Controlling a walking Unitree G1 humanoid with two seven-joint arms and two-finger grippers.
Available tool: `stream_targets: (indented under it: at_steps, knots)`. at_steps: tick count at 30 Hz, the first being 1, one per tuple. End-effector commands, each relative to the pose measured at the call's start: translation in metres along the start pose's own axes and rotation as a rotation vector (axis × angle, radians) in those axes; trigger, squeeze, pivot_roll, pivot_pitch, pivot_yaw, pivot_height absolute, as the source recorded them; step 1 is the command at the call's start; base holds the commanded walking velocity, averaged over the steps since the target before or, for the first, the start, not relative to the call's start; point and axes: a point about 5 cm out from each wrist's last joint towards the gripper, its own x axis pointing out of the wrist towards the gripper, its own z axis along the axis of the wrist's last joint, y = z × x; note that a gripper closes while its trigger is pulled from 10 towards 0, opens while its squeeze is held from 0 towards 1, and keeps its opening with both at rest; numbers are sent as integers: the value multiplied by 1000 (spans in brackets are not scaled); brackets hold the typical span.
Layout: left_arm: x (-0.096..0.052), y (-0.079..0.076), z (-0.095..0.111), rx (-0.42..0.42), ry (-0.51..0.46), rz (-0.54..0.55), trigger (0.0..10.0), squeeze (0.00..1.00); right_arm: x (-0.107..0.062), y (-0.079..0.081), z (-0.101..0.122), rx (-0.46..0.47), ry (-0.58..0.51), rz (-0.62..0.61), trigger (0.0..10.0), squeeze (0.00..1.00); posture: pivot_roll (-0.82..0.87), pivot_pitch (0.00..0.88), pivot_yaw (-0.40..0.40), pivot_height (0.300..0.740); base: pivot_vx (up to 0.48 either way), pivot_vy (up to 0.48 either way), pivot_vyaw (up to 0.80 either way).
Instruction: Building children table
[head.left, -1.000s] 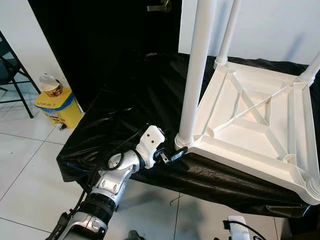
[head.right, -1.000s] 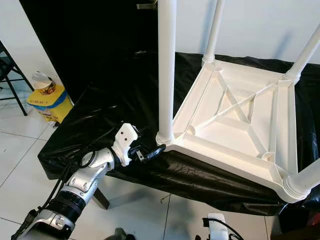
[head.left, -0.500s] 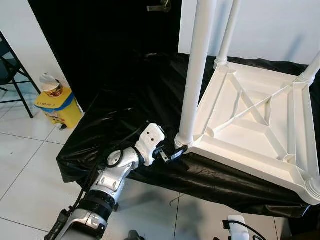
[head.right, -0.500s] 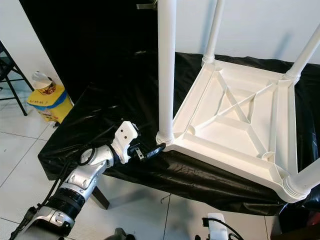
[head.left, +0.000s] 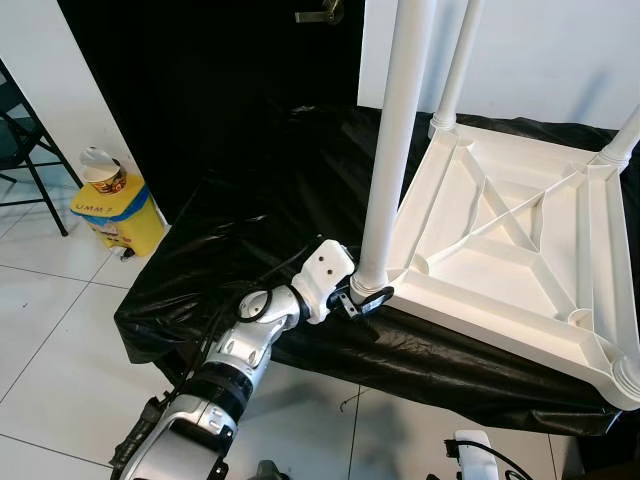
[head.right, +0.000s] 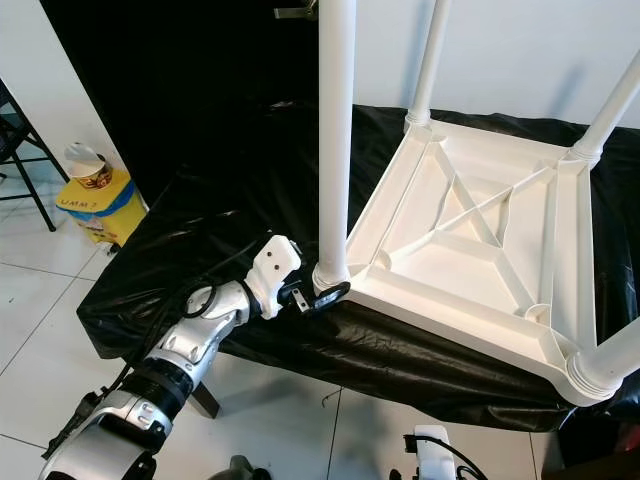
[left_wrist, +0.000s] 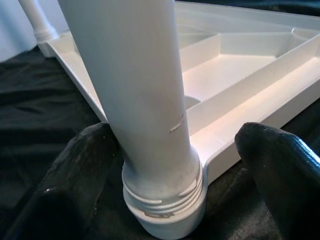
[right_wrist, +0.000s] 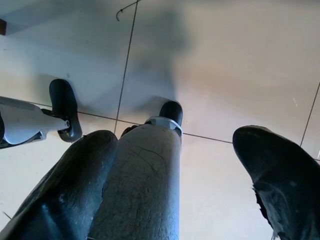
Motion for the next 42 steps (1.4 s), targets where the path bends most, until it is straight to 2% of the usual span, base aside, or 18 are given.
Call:
stream_targets:
  at_steps: [1,11,21,27,34,38,42]
  knots:
    - [4,-3,-3,13,24,4,10000,0,-1,1,-7,-1,29,2,10000,137,20,0,-9,740,0,0,0]
    - [21,10,4,-20,24,42,10000,0,-1,2,-5,7,27,1,10000,137,23,0,-8,740,0,0,0]
    - [34,11,8,-43,25,36,10000,0,0,2,-4,10,24,2,10000,137,22,2,-7,740,0,0,0]
    - [38,17,7,-69,57,108,10000,0,0,2,-4,13,24,2,10000,137,21,5,-5,740,0,0,0]
    - [37,19,6,-61,57,117,10000,0,0,2,-5,17,24,3,10000,137,19,7,-1,740,0,0,0]
    - [20,37,0,-71,76,250,10000,0,-1,2,-7,22,25,1,10000,137,15,13,1,740,0,0,0]
    - [8,45,-4,-75,76,298,10000,0,-1,2,-7,26,26,1,10000,141,17,17,0,740,0,0,0]
